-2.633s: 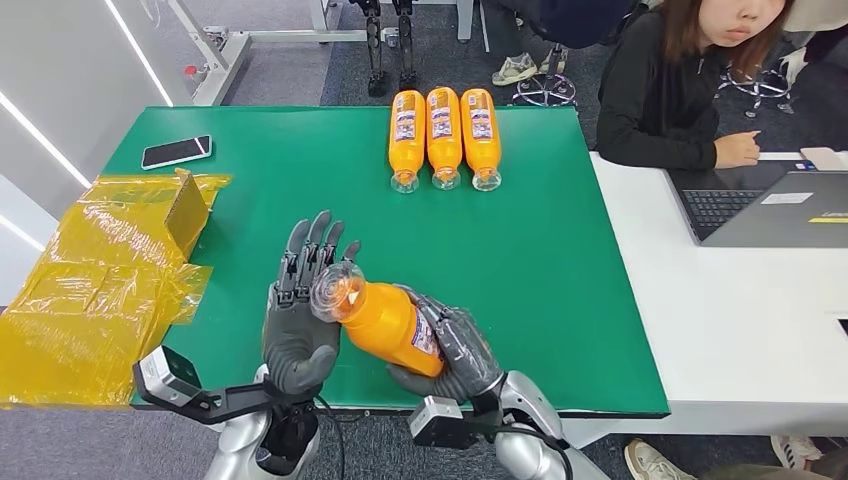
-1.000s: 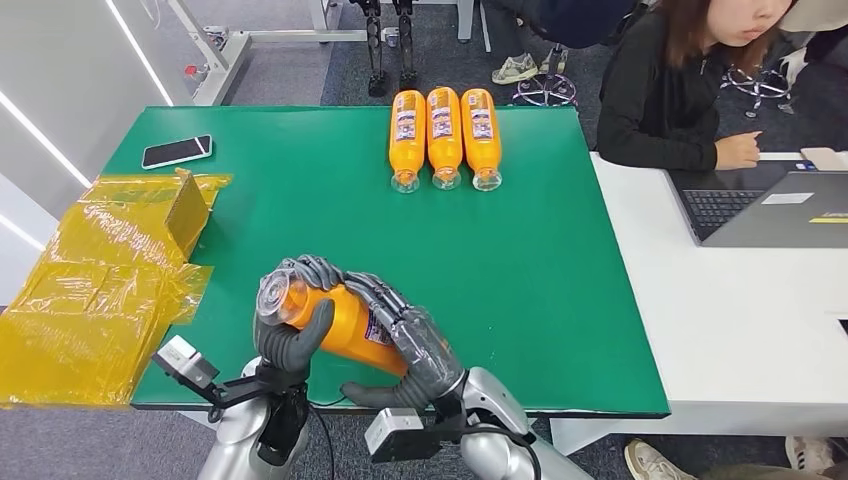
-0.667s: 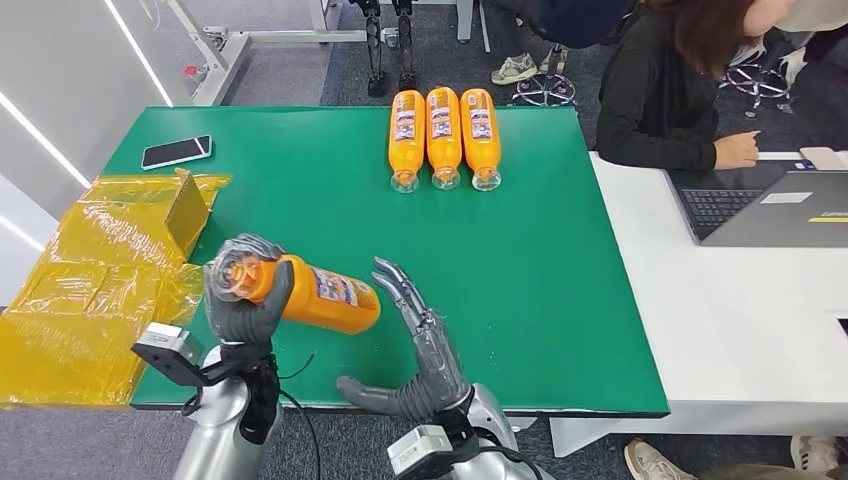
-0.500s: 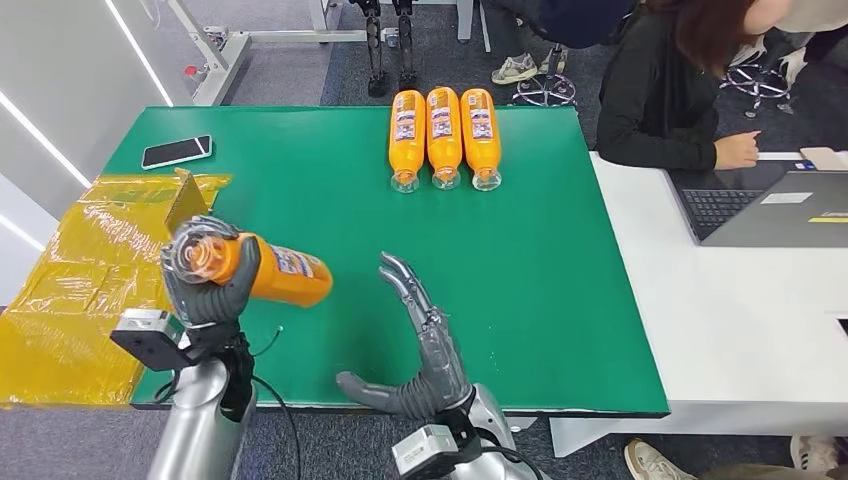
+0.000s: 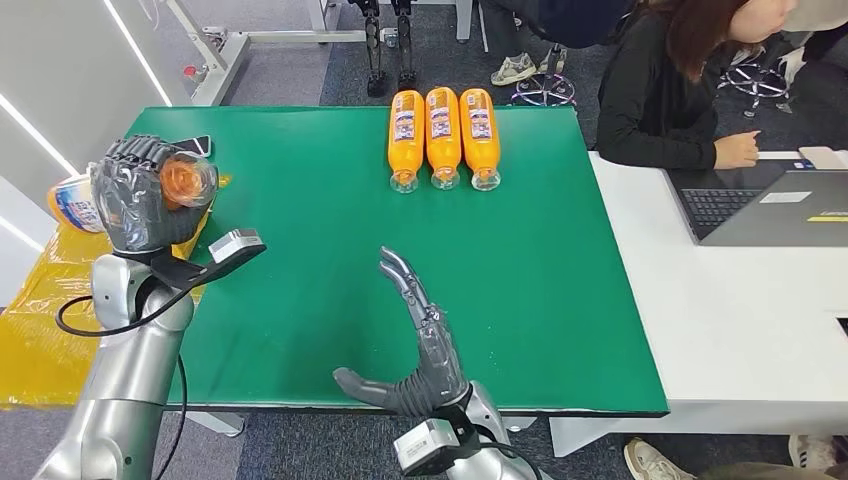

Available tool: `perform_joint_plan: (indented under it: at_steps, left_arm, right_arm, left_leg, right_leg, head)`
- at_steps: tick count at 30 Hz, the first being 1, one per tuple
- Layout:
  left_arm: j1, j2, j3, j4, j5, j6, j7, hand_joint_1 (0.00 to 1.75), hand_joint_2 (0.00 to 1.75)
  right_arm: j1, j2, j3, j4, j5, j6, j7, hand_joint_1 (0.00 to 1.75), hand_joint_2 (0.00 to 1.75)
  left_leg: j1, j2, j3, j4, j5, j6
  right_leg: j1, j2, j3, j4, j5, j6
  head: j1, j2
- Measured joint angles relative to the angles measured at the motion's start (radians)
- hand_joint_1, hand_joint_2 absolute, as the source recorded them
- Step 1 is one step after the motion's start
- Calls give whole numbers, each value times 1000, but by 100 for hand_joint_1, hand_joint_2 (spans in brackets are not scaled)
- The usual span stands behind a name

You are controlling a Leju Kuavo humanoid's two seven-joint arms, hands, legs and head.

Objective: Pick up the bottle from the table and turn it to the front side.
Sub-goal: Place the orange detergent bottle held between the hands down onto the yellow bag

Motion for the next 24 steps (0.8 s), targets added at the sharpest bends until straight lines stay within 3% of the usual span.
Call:
perform_joint_plan:
  at_steps: [5, 10, 15, 19, 21, 22, 24]
  left_arm:
    - [-22, 39, -18, 58, -113, 1, 61, 175, 175]
    - [-60, 60, -87, 223, -291, -6, 209, 175, 175]
    - [-65, 72, -194, 382, -288, -81, 284, 154, 175]
    - [-48, 82, -231, 472, -275, -158, 308, 157, 175]
    - [-43, 88, -239, 505, -271, -186, 317, 148, 175]
    - [-40, 90, -242, 517, -271, -195, 322, 122, 175]
    - [-35, 91, -245, 535, -271, -206, 332, 47, 175]
  right_arm:
    - [0, 0, 0, 2, -3, -4, -5, 0, 175]
    - [1, 0, 1, 11, -9, -12, -6, 0, 175]
    - [12, -3, 0, 19, -11, -28, -9, 0, 175]
    - [36, -16, -2, 15, 8, -30, 1, 0, 175]
    - [43, -23, -3, 14, 14, -29, 4, 0, 175]
    - [45, -26, -4, 14, 14, -28, 4, 0, 175]
    - [46, -29, -5, 14, 15, -26, 4, 0, 175]
  left_leg:
    - [0, 0, 0, 0, 0, 0]
    - [0, 1, 0, 0, 0, 0]
    - [0, 3, 0, 0, 0, 0]
    - [0, 4, -1, 0, -1, 0]
    - [0, 4, -2, -1, -1, -1]
    - [0, 4, -2, -1, -1, -1]
    - [0, 4, -2, -1, -1, -1]
  right_leg:
    - [0, 1, -1, 0, 0, 0]
    - [0, 1, -1, 0, 0, 0]
    - [0, 3, -1, 0, 0, 0]
    - [0, 4, -3, 0, 0, 0]
    - [0, 4, -3, 0, 0, 0]
    - [0, 4, -3, 0, 0, 0]
    - [0, 4, -3, 0, 0, 0]
  head:
    - [0, 0]
    - [0, 0]
    - [0, 0]
    - [0, 0]
    - [0, 0]
    - [0, 0]
    - [0, 0]
